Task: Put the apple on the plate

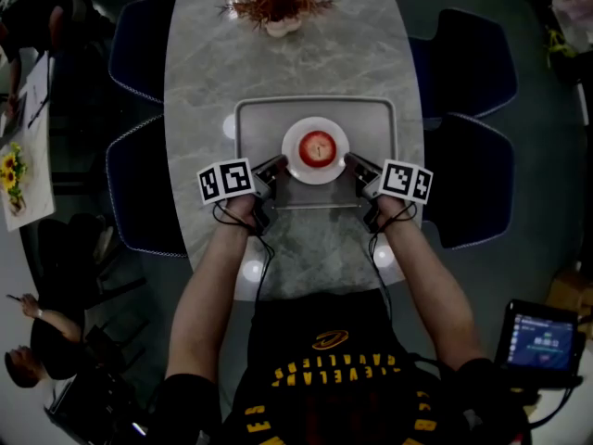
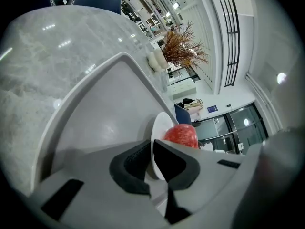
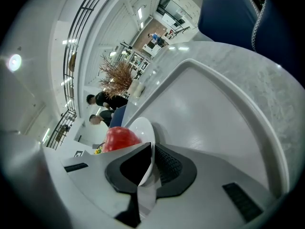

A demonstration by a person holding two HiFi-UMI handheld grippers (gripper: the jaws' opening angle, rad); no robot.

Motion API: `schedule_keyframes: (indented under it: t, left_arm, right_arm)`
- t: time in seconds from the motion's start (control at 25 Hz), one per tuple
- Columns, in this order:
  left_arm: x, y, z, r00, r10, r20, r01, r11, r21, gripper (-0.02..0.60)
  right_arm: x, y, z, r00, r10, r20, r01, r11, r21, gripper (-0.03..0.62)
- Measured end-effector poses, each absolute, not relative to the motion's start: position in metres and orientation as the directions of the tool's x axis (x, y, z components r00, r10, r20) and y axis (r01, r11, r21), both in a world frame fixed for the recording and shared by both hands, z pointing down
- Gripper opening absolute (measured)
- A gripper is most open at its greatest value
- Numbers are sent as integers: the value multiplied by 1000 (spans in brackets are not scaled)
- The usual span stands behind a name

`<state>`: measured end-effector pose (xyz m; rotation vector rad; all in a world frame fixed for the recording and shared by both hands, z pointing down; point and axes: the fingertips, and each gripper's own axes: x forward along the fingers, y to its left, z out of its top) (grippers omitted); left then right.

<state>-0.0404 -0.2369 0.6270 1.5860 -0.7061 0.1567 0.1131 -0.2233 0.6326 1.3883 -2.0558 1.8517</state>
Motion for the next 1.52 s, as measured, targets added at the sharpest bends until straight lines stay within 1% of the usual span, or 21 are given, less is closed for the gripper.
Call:
schedule_keyframes:
  t: [0.96,1.24,1.32,1.52]
  left_arm:
    - [-41,-235,635,733,-327,596,-633,-6,774,21]
    - [-42,-237,637,685,-323,653,-697,-30,716,25]
    - [-43,-238,638,660,-324,678,-726,-43,686,46]
    - [-44,-240,638,609,-342,715,-776,-74,626,66]
  right_arm:
    - [111,-222,637,-563,-548,619,-666,-143,-732,32]
    - [110,-224,639,-533,-519,668,-730,-117,-674,32]
    - [110,-225,639,-521,-512,683,-752,-104,-651,32]
    - [114,-227,639,-477,-505,719,-813,-58,-580,34]
